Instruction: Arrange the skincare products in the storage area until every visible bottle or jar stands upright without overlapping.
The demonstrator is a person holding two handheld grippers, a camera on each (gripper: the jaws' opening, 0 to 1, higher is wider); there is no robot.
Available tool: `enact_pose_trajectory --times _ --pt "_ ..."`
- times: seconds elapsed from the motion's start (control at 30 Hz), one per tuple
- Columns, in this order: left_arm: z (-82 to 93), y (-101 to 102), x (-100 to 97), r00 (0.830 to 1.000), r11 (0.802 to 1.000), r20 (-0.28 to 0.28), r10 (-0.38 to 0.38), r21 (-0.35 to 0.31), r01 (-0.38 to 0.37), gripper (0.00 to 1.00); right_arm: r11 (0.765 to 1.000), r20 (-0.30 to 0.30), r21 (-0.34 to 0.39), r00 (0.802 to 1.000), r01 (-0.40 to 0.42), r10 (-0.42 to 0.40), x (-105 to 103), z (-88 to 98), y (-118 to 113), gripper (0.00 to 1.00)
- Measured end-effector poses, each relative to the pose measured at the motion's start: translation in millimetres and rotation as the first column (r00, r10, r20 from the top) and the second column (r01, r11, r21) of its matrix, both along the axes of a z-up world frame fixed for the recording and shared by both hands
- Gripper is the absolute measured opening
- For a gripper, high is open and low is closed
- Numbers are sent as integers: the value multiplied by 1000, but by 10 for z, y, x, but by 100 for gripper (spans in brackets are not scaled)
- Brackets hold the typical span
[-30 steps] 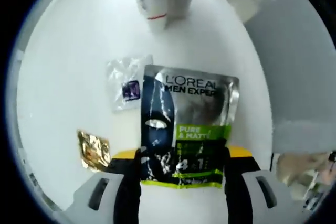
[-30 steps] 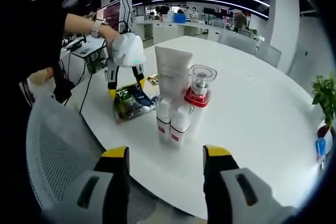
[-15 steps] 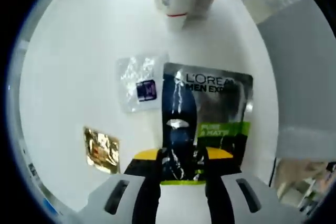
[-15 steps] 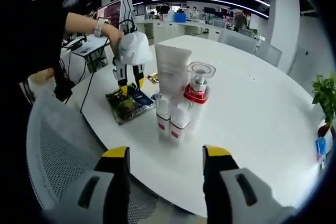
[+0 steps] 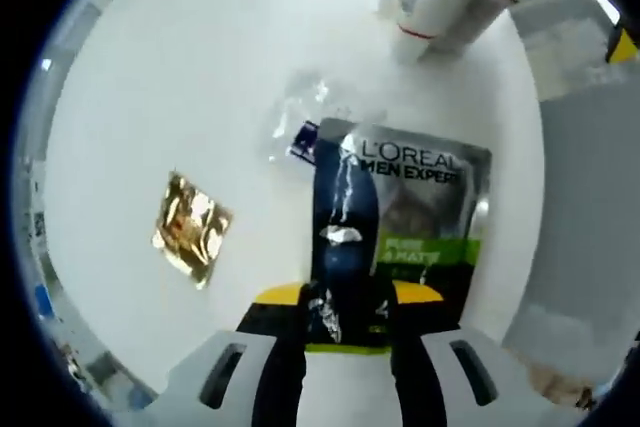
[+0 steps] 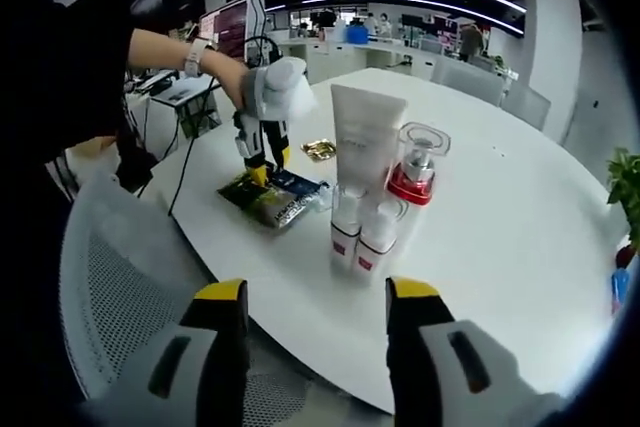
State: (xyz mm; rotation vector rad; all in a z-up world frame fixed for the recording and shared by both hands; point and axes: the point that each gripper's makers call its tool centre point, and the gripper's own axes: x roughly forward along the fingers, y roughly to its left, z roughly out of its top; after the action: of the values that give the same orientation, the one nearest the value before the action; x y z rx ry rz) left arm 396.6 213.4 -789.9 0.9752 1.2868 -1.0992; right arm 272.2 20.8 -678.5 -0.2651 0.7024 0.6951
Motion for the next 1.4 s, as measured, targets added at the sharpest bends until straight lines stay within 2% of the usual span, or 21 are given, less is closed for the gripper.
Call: enact_pose_trajectory --times 0.07,0.13,0.17,0.3,0.4,0.47,0.53,0.63,0.8,0.83,0.9,0.93,1.13,1.27,1.33,1.4 --pt "-6 17 34 997 997 2 78 -11 -78 27 1000 -3 2 1000 -12 12 -9 -6 40 56" --pt "-11 10 75 987 986 -2 163 -33 -162 26 1000 -8 3 1000 -27 27 -16 -19 92 56" --pt "-15 10 98 976 975 -6 219 -36 -219 25 999 -8 4 999 -35 35 -18 -23 121 56" --pt "-33 26 184 940 940 -23 342 -20 -342 20 998 -10 7 998 -63 63 -23 -25 194 56" --pt "-44 44 292 901 900 -19 434 -27 -434 12 997 -6 8 997 -74 74 -22 -14 210 56" --pt "-39 43 302 908 908 -23 417 -36 -418 9 997 -5 9 997 -76 76 -19 -5 202 56" --pt "-37 34 282 907 906 -22 421 -34 -421 9 997 -2 11 997 -76 76 -17 2 190 56" --pt "-32 19 258 914 913 -1 406 -38 -405 9 997 -1 23 997 -79 79 -23 9 214 55" --pt "-19 29 256 894 892 -2 448 -63 -447 9 992 -5 59 993 -113 114 -72 -43 461 52" --pt "-18 28 247 896 894 0 444 -75 -443 9 990 -12 85 994 -111 112 -70 -67 534 50" --pt "-12 29 244 890 886 2 456 -99 -453 9 983 -49 153 992 -104 112 -87 -111 696 45" --pt "-8 33 245 889 883 2 459 -110 -456 9 982 -50 158 992 -106 116 -78 -126 744 43" --pt "-3 48 272 879 867 7 476 -169 -468 6 984 -56 127 989 -127 135 -5 -278 994 32" --pt "-3 36 274 889 875 29 458 -193 -444 5 980 -84 145 986 -133 147 44 -405 1160 31" --pt "-1 32 276 891 877 36 453 -200 -437 5 981 -85 114 982 -157 167 75 -480 1228 26" --pt "5 25 267 892 877 38 450 -207 -433 5 981 -81 76 979 -179 185 111 -542 1291 27"
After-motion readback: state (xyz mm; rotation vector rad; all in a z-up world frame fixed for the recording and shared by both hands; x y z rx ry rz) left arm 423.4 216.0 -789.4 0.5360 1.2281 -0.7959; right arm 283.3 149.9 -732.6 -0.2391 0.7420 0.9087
